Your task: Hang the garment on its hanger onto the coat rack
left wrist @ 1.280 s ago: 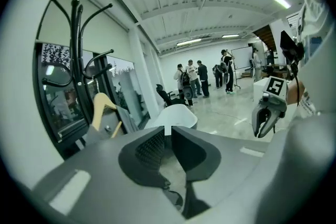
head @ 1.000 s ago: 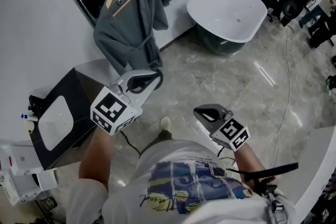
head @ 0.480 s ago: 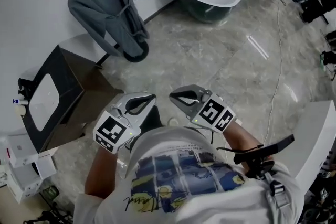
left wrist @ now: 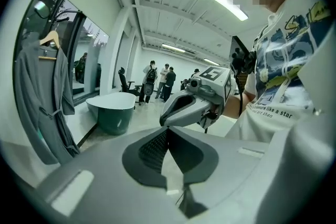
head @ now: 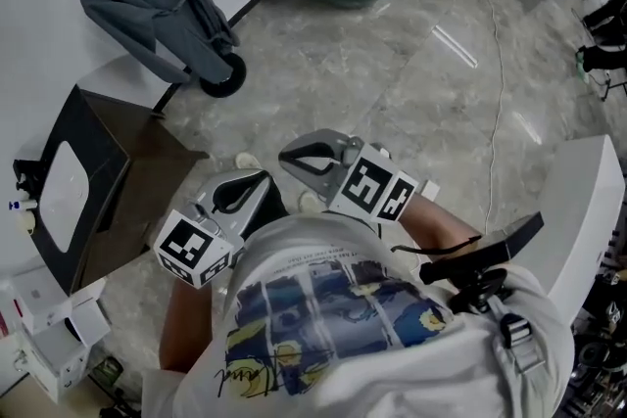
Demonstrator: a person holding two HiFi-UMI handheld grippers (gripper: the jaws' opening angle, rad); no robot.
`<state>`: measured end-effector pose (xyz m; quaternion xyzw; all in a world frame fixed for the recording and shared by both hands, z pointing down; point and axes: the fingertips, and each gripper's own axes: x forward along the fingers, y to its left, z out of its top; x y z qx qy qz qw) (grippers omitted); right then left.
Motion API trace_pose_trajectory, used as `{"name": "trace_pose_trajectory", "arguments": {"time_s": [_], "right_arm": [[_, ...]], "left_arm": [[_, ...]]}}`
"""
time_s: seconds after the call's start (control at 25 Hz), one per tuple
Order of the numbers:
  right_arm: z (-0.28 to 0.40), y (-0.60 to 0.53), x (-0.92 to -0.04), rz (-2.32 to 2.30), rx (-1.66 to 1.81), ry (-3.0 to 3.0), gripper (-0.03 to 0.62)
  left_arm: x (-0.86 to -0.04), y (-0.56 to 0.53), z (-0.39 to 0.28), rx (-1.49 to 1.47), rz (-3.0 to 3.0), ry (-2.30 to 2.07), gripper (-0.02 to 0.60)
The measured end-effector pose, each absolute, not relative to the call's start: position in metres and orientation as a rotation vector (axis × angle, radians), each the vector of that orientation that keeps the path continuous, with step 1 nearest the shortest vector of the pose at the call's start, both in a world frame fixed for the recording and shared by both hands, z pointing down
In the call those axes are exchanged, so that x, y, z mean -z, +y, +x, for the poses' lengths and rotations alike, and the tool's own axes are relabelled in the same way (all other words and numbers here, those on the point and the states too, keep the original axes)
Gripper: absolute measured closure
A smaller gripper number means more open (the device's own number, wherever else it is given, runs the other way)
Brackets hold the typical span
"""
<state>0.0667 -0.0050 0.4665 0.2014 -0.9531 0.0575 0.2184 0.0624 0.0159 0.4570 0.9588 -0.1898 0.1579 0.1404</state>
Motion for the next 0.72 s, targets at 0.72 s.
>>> {"name": "trace_pose_trajectory", "arguments": {"time_s": [0.72], "right_arm": [[0.049,-0.006,-0.461,0.540,-0.103,-2.614,0.591]], "left_arm": [[-0.468,0.014,0.051,-0.466,2.767,-0.531,0.580]]}}
